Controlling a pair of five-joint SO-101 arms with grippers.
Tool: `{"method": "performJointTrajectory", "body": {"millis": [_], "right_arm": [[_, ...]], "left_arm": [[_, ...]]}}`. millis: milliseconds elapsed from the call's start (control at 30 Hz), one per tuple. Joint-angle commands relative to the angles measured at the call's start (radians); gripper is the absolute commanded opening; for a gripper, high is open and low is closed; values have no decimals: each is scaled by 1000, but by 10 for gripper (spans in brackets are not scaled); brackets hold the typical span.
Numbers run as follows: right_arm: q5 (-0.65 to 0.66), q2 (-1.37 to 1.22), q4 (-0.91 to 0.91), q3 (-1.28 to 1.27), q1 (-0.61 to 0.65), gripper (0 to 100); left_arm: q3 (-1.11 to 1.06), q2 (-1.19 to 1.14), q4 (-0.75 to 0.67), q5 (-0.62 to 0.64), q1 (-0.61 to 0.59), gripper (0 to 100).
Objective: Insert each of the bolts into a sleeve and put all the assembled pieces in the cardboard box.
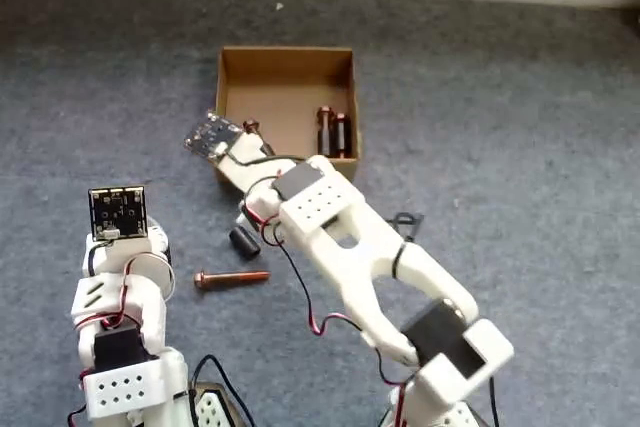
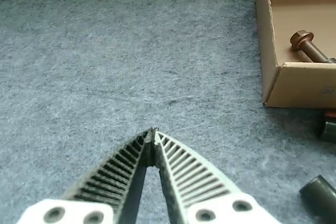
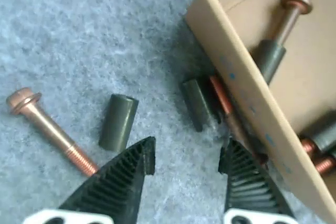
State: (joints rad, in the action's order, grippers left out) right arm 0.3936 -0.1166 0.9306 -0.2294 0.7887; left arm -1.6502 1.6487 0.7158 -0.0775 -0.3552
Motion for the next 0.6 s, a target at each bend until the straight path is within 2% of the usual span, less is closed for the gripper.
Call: {"method": "performJointTrajectory", "body": {"millis": [0,133,400,567], "right_arm": [[15,-77,2,120,10,189],[18,-199,2,196,10,189],[138,-334,2,219,10,180],[150,-355,2,219,10,70]], "left_arm": [[18,10,-21,-14,-10,6],[18,10,-21,-14,-12,6],[18,10,-21,-14,-12,6],[18,10,-21,-14,-12,7]]}}
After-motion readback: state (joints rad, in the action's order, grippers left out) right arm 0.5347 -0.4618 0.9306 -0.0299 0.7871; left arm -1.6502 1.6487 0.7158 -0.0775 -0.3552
